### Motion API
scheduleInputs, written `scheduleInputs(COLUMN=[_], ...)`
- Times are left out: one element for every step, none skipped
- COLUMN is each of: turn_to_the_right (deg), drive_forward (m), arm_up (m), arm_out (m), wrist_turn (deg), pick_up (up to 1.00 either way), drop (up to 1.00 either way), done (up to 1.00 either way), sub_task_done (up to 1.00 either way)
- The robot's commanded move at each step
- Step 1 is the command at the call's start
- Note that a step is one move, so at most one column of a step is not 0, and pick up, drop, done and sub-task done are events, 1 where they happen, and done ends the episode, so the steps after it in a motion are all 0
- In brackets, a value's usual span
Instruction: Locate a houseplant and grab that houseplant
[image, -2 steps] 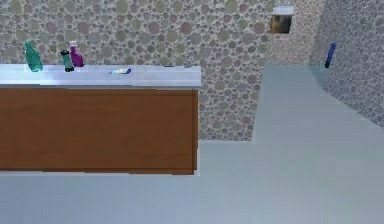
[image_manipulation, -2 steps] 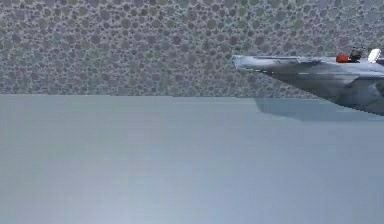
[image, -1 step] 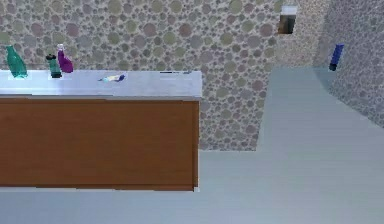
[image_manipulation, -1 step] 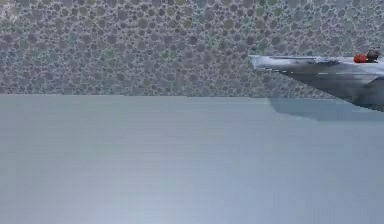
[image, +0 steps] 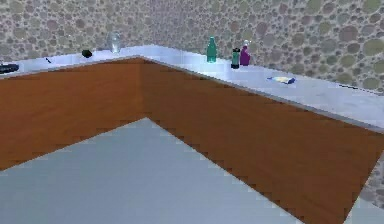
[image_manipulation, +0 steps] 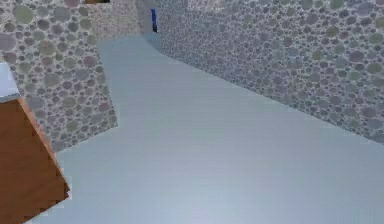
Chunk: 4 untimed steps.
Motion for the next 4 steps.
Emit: scheduleInputs(turn_to_the_right=[-39.0,0.0,-45.0,-45.0], drive_forward=[0.00,0.75,0.00,0.00], arm_up=[0.00,0.00,0.00,0.00], arm_out=[0.00,0.00,0.00,0.00], wrist_turn=[0.0,0.0,0.0,0.0], pick_up=[0.00,0.00,0.00,0.00], drop=[0.00,0.00,0.00,0.00], done=[0.00,0.00,0.00,0.00], sub_task_done=[0.00,0.00,0.00,0.00])
